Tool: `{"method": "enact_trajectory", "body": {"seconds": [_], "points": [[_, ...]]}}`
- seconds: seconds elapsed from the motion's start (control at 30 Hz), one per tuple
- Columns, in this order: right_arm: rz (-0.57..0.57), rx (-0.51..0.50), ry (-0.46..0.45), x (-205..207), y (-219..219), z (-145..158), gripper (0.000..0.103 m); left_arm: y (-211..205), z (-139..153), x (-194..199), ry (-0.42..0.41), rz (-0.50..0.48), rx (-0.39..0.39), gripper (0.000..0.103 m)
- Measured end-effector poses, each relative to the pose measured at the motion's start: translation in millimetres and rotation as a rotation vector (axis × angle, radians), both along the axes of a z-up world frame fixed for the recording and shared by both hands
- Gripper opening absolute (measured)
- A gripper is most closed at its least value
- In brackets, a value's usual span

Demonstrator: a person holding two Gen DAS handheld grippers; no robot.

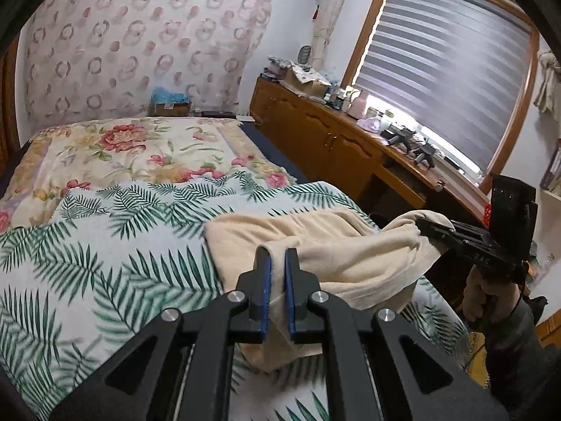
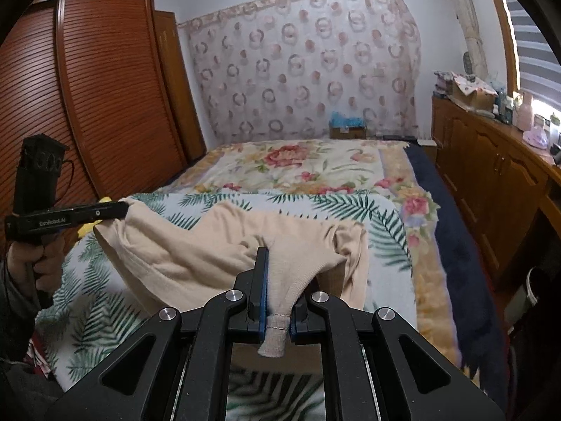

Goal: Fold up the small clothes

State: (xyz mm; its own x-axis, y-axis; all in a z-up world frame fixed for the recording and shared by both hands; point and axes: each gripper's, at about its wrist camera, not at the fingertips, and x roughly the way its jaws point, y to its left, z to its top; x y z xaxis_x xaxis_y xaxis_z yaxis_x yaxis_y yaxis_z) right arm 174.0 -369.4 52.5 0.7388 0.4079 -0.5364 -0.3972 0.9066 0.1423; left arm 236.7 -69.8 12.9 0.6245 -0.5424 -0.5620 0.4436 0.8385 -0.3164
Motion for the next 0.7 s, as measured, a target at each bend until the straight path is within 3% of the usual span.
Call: {"method": "enact_trajectory", "body": {"seconds": [0.43, 0.53, 0.6, 0.67, 0.7], "points": [[-0.023, -0.036, 0.062, 66.2, -1.8, -22.6, 0.008, -11.8, -32.1, 62.5, 0.080, -0.017, 0.077, 0.007], [-0.036, -0.047, 0.072, 69.1, -3.0, -25.3, 0.012, -11.0, -32.9, 64.1, 0.074, -0.027, 0.087, 0.015], [-0.044, -0.044, 0.072, 69.1, -4.9, -22.0, 0.020, -6.3, -28.8, 62.4, 0.060, -0.033, 0.074, 0.020], [-0.080, -0.063, 0.066, 70.9, -7.4, -15.4, 0.048, 0.8, -23.3, 56.7, 0.045, -0.037, 0.075, 0.021], [-0.091, -0.068, 0.056, 68.4, -9.6, -11.8, 0.051, 3.4, -22.9, 55.7, 0.043, -0.038, 0.080, 0.023]]}}
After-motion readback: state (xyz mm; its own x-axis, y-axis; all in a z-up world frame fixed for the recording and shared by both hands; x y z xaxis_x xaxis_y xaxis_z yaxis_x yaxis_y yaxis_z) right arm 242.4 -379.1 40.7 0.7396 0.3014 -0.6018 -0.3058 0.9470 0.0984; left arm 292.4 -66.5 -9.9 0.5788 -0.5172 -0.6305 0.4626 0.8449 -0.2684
